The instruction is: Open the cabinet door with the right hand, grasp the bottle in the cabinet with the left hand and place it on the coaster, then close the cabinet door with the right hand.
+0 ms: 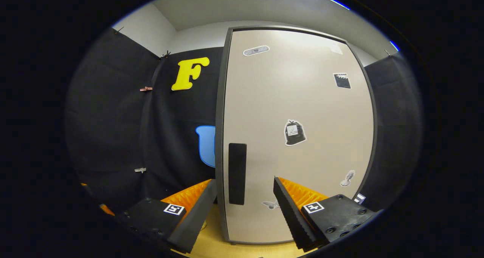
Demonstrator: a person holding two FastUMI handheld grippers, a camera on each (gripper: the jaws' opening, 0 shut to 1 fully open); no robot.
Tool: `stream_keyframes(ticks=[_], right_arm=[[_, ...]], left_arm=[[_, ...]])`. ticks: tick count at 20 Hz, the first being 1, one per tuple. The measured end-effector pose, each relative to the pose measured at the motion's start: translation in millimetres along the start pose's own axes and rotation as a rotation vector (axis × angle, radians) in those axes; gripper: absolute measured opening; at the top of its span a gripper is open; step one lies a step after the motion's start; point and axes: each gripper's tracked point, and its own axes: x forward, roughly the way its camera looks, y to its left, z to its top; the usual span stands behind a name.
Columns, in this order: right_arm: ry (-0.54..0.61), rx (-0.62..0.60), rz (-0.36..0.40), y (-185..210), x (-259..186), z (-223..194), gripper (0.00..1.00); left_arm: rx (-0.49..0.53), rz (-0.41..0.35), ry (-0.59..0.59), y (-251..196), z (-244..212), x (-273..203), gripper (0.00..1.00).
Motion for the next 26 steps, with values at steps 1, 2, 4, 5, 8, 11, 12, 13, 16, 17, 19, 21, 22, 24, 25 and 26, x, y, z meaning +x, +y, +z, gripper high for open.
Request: stream_keyframes(ticks=[1, 2, 4, 5, 8, 11, 12, 13, 16, 17, 19, 21, 22, 24, 25, 26], right_arm=[[0.008, 0.01, -0.004, 2, 9, -4, 0.97], [0.015, 0.022, -0.006, 4, 18, -7, 0.97], [0.02, 0.036, -0.025, 3, 32, -10, 0.98], [0.013, 0.041, -0.028, 4, 39, -11, 0.98], [0.008, 0.048, -0.058, 3, 52, -12, 0.89], [0.028, 0.068, -0.067, 6, 58, -19, 0.51], [0.03, 0.073, -0.072, 4, 60, -16, 0.43], [0.018, 0.062, -0.071, 3, 62, -19, 0.37], [0.033, 0.054, -0.019, 6, 56, -19, 0.21], [0.037, 0.059, -0.006, 6, 57, -20, 0.21], [0.039, 0.058, 0.013, 7, 51, -19, 0.21], [0.04, 0.069, 0.038, 11, 39, -15, 0.21], [0.041, 0.075, 0.053, 12, 32, -13, 0.21], [0.045, 0.075, 0.086, 12, 18, -10, 0.21], [0.043, 0.074, 0.102, 11, 12, -8, 0.21], [0.048, 0.078, 0.117, 10, 6, -8, 0.21]], left_arm=[[-0.003, 0.002, 0.006, 3, -2, 1, 0.95], [-0.005, 0.005, 0.012, 5, -5, 2, 0.95], [-0.005, 0.018, 0.021, 11, -9, 4, 0.95], [-0.005, 0.022, 0.024, 13, -11, 5, 0.95], [-0.017, 0.023, 0.037, 16, -18, 9, 0.95], [-0.029, 0.025, 0.043, 17, -19, 11, 0.95], [-0.028, 0.027, 0.043, 18, -20, 11, 0.95], [-0.026, 0.03, 0.043, 18, -20, 11, 0.95], [-0.035, 0.029, 0.05, 17, -22, 12, 0.95], [-0.037, 0.029, 0.052, 18, -21, 12, 0.95], [-0.035, 0.031, 0.052, 18, -21, 13, 0.95], [-0.033, 0.03, 0.05, 17, -18, 11, 0.95], [-0.033, 0.028, 0.05, 16, -17, 9, 0.95], [-0.034, 0.023, 0.051, 15, -15, 6, 0.95], [-0.035, 0.021, 0.05, 14, -13, 4, 0.95], [-0.035, 0.019, 0.047, 13, -12, 2, 0.95]])
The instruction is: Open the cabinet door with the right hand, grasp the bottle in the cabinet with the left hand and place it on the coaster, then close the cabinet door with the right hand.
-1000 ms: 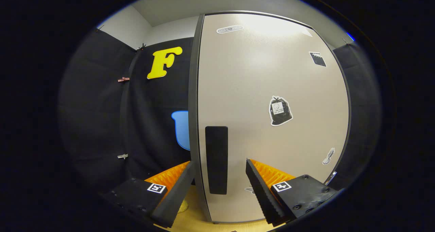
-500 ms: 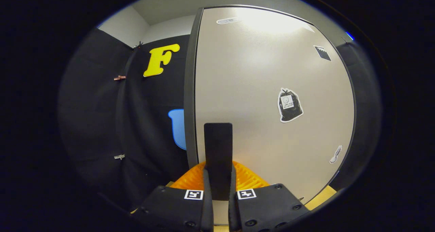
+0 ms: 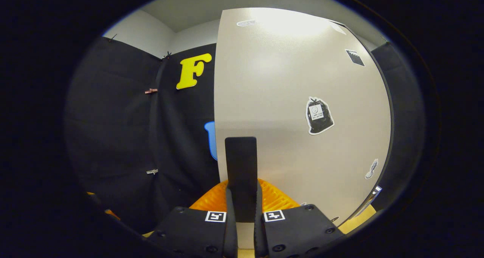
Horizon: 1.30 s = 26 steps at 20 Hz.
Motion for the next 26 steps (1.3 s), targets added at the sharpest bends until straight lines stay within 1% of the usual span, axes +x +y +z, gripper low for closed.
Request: stream_keyframes(ticks=[3, 7, 12, 16, 21, 26], right_arm=[[-0.008, 0.013, 0.013, -2, -18, 3, 0.21], [-0.012, 0.014, 0.03, -2, -36, 6, 0.21], [-0.002, 0.024, 0.075, -4, -57, 10, 0.21], [-0.005, 0.035, 0.091, -10, -73, 13, 0.21], [-0.005, 0.054, 0.079, -21, -92, 16, 0.21], [-0.003, 0.037, 0.033, -39, -111, 19, 0.21]], left_arm=[[-0.002, -0.007, -0.003, -6, 5, -8, 0.95], [0.002, -0.013, -0.011, -16, 1, -42, 0.95], [-0.005, -0.027, -0.013, -29, 4, -54, 0.95], [0.003, -0.043, -0.018, -43, 9, -65, 0.95], [0.015, -0.076, -0.03, -65, 15, -72, 0.95], [0.01, -0.121, -0.034, -93, 18, -72, 0.94]])
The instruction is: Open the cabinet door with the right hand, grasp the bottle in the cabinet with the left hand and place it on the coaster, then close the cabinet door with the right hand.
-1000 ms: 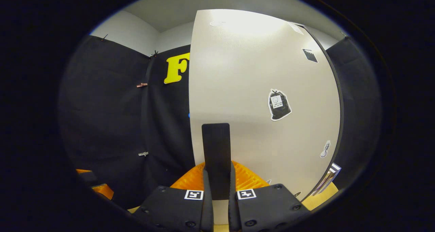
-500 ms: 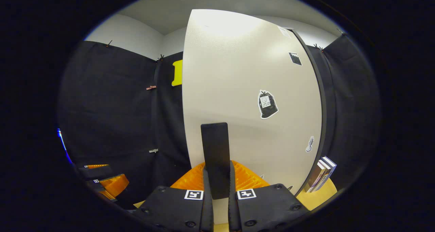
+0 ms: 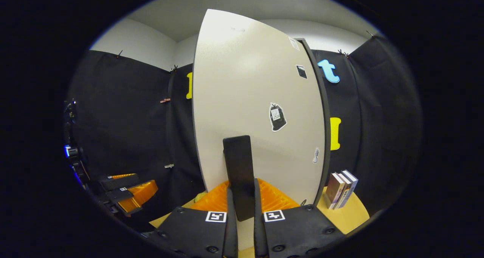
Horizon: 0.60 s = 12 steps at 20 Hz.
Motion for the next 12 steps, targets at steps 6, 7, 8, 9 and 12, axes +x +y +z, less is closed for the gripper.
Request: stream_keyframes(ticks=[6, 7, 8, 9, 12], right_arm=[[0.001, -0.035, -0.092, -28, -19, 4, 0.2], [-0.003, -0.037, -0.105, -37, -24, 5, 0.2], [-0.001, -0.036, -0.12, -42, -26, 5, 0.2], [-0.005, -0.033, -0.134, -47, -28, 6, 0.19], [-0.012, -0.03, -0.177, -60, -34, 7, 0.19]], left_arm=[[-0.013, -0.058, -0.003, -34, 4, 6, 0.94], [-0.017, -0.065, -0.004, -38, 5, 7, 0.94], [-0.019, -0.073, -0.003, -44, 5, 7, 0.94], [-0.018, -0.081, -0.005, -49, 6, 8, 0.94], [-0.009, -0.104, -0.013, -65, 8, 9, 0.95]])
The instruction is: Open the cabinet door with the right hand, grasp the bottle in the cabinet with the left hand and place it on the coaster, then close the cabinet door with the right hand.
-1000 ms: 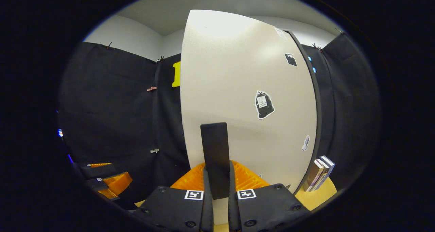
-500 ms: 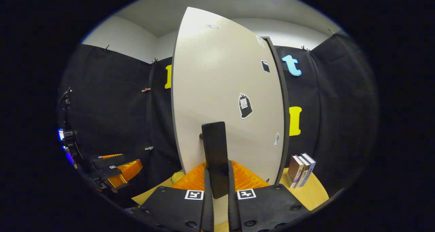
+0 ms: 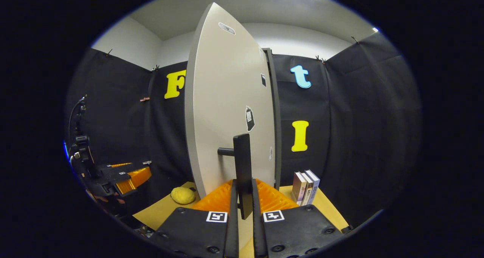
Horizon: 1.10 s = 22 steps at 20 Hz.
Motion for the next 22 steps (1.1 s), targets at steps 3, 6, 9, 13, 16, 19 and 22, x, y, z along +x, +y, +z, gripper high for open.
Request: stream_keyframes(ticks=[3, 6, 9, 13, 16, 19, 22], right_arm=[[-0.002, -0.013, -0.033, -15, -2, 2, 0.19], [-0.004, -0.014, -0.036, -26, -5, 4, 0.19], [-0.012, -0.017, -0.033, -35, -8, 4, 0.17], [-0.014, -0.015, -0.039, -45, -8, 6, 0.06], [-0.023, -0.009, -0.052, -53, -10, 8, 0.14], [-0.033, -0.028, -0.077, -59, -10, 10, 0.14], [-0.043, -0.021, -0.071, -58, -16, 13, 0.14]], left_arm=[[0.002, -0.018, -0.005, -15, 2, 6, 0.94], [0.009, -0.018, -0.014, -31, 4, 10, 0.95], [0.009, -0.018, -0.014, -47, 5, 18, 0.92], [0.009, -0.026, -0.009, -69, 5, 32, 0.95], [0.024, -0.035, -0.012, -85, 6, 41, 0.92], [0.02, -0.06, -0.009, -104, 3, 55, 0.94], [0.003, -0.084, 0.0, -122, -1, 74, 0.94]])
